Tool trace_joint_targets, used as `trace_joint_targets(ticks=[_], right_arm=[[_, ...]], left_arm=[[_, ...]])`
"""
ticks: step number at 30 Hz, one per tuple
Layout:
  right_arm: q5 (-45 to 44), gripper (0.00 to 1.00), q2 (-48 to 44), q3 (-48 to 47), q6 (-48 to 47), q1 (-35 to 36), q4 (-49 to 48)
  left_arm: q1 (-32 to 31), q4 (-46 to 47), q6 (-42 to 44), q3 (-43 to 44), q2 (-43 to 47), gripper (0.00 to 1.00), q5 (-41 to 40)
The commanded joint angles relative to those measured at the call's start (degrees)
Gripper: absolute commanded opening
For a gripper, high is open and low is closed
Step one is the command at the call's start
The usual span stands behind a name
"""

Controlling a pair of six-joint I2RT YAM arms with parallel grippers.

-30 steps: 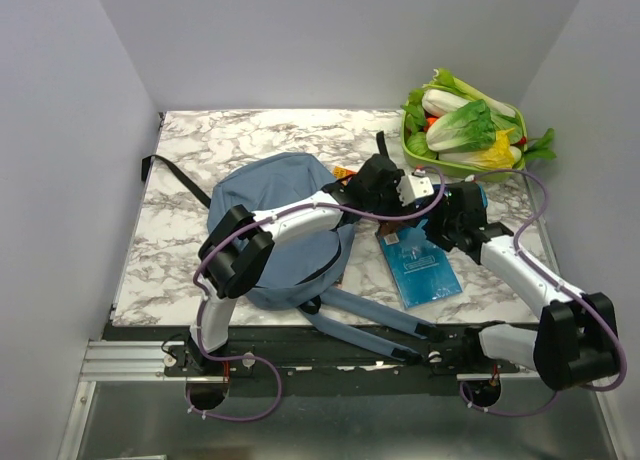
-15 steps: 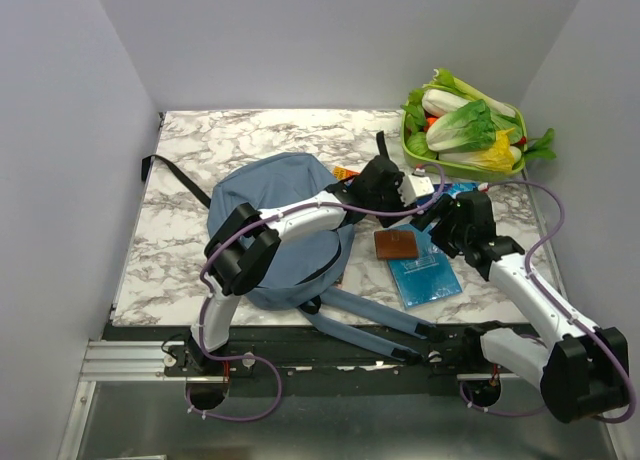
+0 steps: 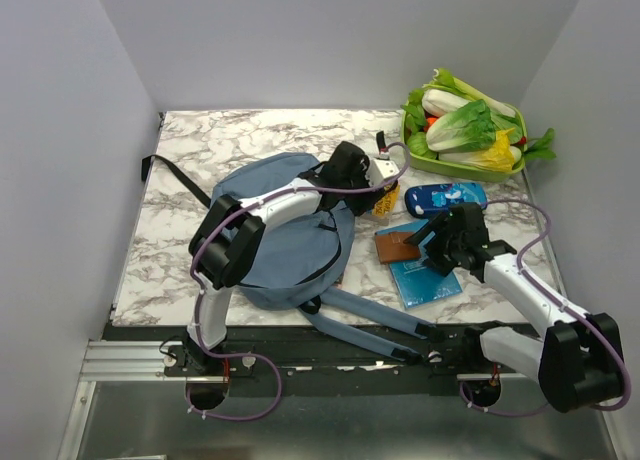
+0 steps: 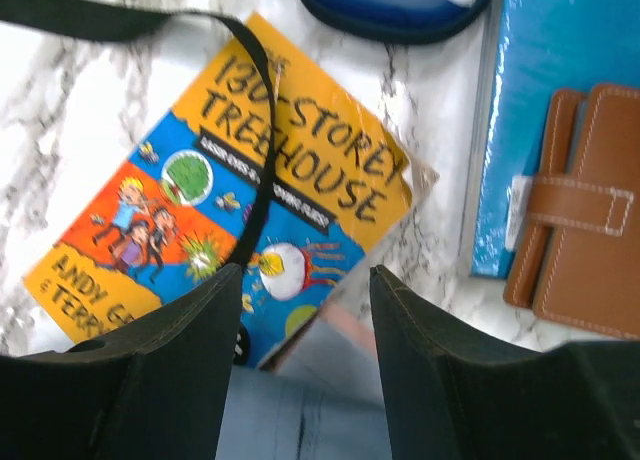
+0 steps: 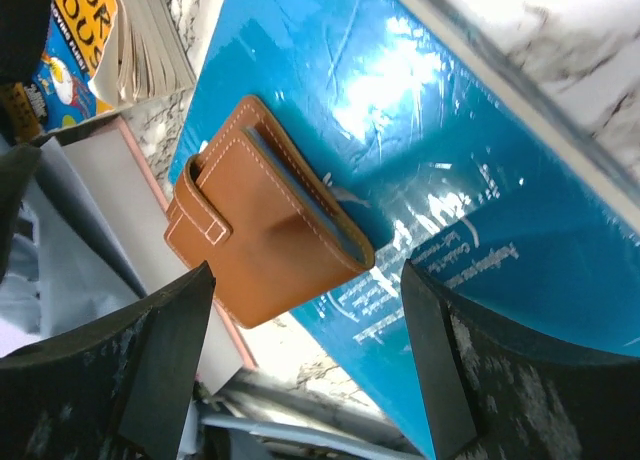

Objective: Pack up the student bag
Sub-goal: Pick up the personal item from the center of the board.

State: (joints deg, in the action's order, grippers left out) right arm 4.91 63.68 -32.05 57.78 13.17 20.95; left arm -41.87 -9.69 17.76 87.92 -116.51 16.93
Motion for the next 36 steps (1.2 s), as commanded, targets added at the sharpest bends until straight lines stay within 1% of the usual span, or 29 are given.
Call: trace_joint_targets(ticks=[1,2,5,7,11,16,18,21,27,30,32,33,34,36], right_arm=[[6.1,0.85,-2.6,4.9,4.4,0.3,-1.2],[8.1,0.85,-2.9,5.8,5.4,0.2,-4.5],[9.4,0.85,-1.2,7.6,7.8,0.3,-7.6],[8.5,0.85,-0.9,8.5,8.6,0.3,-8.7],[6.7,0.85,-0.6,11.5,10.7,0.5,-16.3],[7.1,0.84,4.7,10.9,11.8,1.7,-17.2],[7.0,0.84,5.4,11.2,12.3,2.3,-18.3],[6.6,0.83,5.8,11.7,12.7,3.0,-18.2],[3.5,0.82,6.4,11.8,13.4,4.0,-19.0],[2.7,0.78,8.6,11.1,13.2,4.4,-21.1],[2.5,0.69,10.2,10.3,12.5,4.6,-23.3],[1.9,0.66,10.8,9.9,12.3,5.3,-23.8],[1.5,0.59,12.0,9.6,12.2,5.5,-24.0],[0.8,0.52,12.4,8.8,11.7,6.2,-24.1]], left_arm=[[-0.8,-1.2,0.9,-4.3,3.7,0.61,3.8],[-1.1,-0.9,0.0,-4.6,3.2,0.60,3.7],[-2.0,1.1,-2.3,-5.0,1.8,0.59,3.4],[-2.6,3.1,-3.2,-5.2,1.3,0.59,3.0],[-3.1,4.6,-5.3,-3.2,-1.3,0.59,3.0],[-3.7,4.2,-6.1,-0.3,-4.3,0.59,2.6],[-3.7,3.8,-6.2,0.3,-6.0,0.59,1.2],[-3.7,4.2,-5.4,-0.6,-7.0,0.59,-0.1],[-3.9,4.1,-5.9,-2.7,-6.8,0.58,0.2],[-3.9,3.8,-7.6,-3.5,-6.1,0.59,1.6],[-3.9,3.7,-8.5,-3.9,-5.5,0.59,2.3],[-3.9,3.3,-8.8,-3.7,-5.5,0.59,2.5],[-3.9,3.0,-9.2,-3.8,-5.4,0.59,2.7],[-3.8,2.3,-9.6,-3.4,-5.0,0.59,3.0]])
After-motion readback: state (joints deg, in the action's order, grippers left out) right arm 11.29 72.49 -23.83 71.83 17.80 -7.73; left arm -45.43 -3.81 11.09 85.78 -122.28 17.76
